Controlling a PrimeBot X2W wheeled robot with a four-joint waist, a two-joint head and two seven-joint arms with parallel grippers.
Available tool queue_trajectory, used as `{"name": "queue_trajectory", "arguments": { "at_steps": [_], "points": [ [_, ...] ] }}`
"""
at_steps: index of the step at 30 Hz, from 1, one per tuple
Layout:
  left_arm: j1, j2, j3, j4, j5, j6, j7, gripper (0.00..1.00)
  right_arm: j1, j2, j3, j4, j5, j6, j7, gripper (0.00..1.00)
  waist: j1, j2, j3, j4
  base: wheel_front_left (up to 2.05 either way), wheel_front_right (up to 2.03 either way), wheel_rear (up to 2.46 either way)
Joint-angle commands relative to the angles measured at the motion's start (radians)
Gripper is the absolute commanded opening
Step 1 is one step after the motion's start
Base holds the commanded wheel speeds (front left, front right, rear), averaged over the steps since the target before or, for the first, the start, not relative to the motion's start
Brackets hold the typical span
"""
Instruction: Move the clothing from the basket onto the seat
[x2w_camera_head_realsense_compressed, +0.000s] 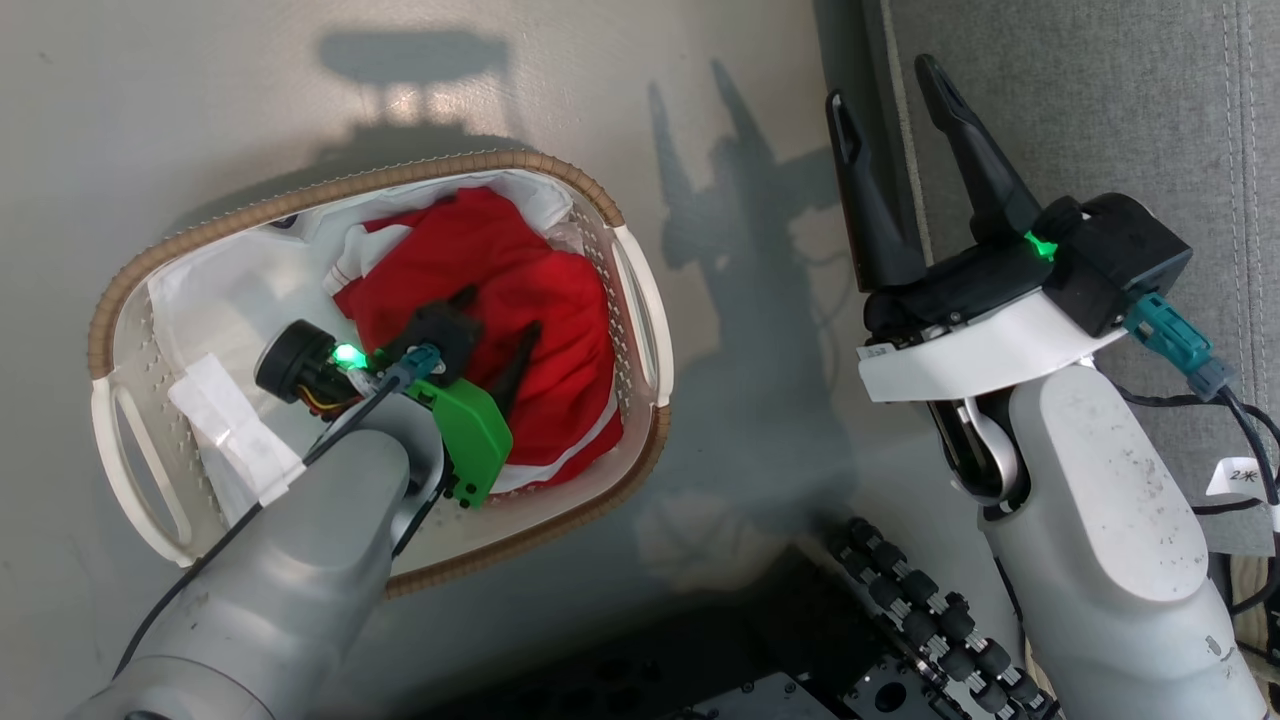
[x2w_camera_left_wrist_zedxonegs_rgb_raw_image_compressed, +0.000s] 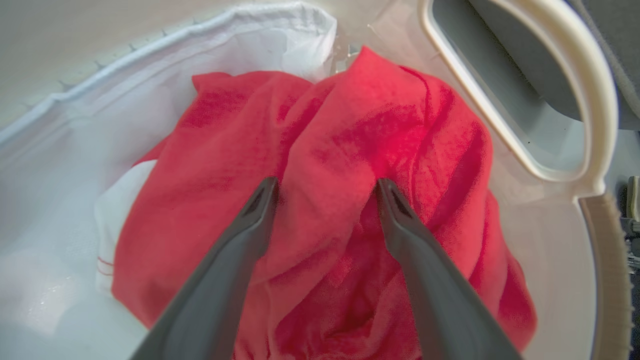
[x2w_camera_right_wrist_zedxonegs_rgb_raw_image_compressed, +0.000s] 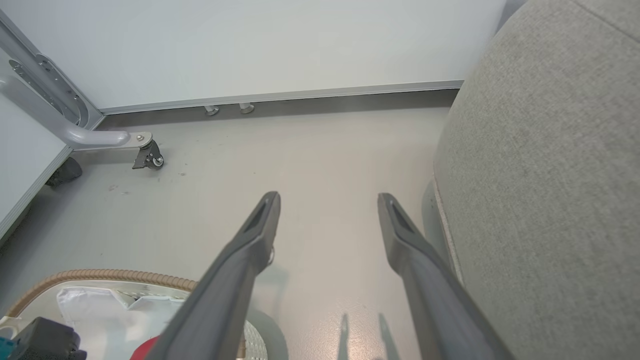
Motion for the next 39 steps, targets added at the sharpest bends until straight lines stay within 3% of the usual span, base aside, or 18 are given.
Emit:
{"name": "queue_trajectory", "arguments": {
  "at_steps": [1,11,12,13,14,20,33,39],
  "points": [
    [-0.031,0.004,-0.009,0.008,-0.017,-0.003,0.001,1.0,0.012,-0.002,-0.001,-0.004,-0.004,-0.001,0.0,1.0,-0.0001,0.0,0.002,0.0,0.0,0.0,0.0],
    [-0.028,-0.019,-0.184,0.058,-0.125,-0.003,0.001,0.98,0.029,-0.002,-0.002,-0.002,-0.012,-0.001,0.0,1.0,-0.0001,0.0,0.002,0.006,0.0,0.0,0.0],
    [-0.033,-0.018,-0.199,0.06,-0.135,-0.003,0.001,0.46,0.028,-0.002,-0.002,0.001,-0.012,-0.001,0.0,1.0,-0.0001,0.0,0.002,0.006,0.0,0.0,0.0],
    [-0.038,-0.017,-0.211,0.064,-0.149,-0.003,0.001,0.05,0.027,-0.002,-0.001,0.004,-0.012,-0.001,0.0,1.0,-0.0001,0.0,0.002,0.007,0.0,0.0,0.0],
    [-0.043,-0.015,-0.22,0.067,-0.158,-0.003,0.001,0.0,0.024,-0.002,0.001,0.006,-0.011,-0.001,0.0,1.0,-0.0001,0.0,0.001,0.007,0.0,0.0,0.0],
    [-0.048,0.004,-0.215,0.056,-0.203,-0.003,0.001,0.0,-0.006,-0.002,0.015,0.014,0.012,-0.001,0.0,1.0,-0.0001,0.0,-0.023,-0.002,0.0,0.0,0.0],
    [0.123,0.003,0.006,-0.053,-0.12,-0.003,0.001,0.0,0.031,-0.002,-0.003,0.094,0.024,-0.001,0.0,1.0,-0.0001,0.0,-0.225,0.029,0.0,0.0,0.0],
    [0.26,-0.028,0.138,-0.155,-0.064,-0.003,0.0,0.0,0.071,-0.003,-0.019,0.127,0.033,-0.001,0.0,1.0,-0.0001,0.0,-0.346,0.067,0.0,0.0,0.0]
  ]
}}
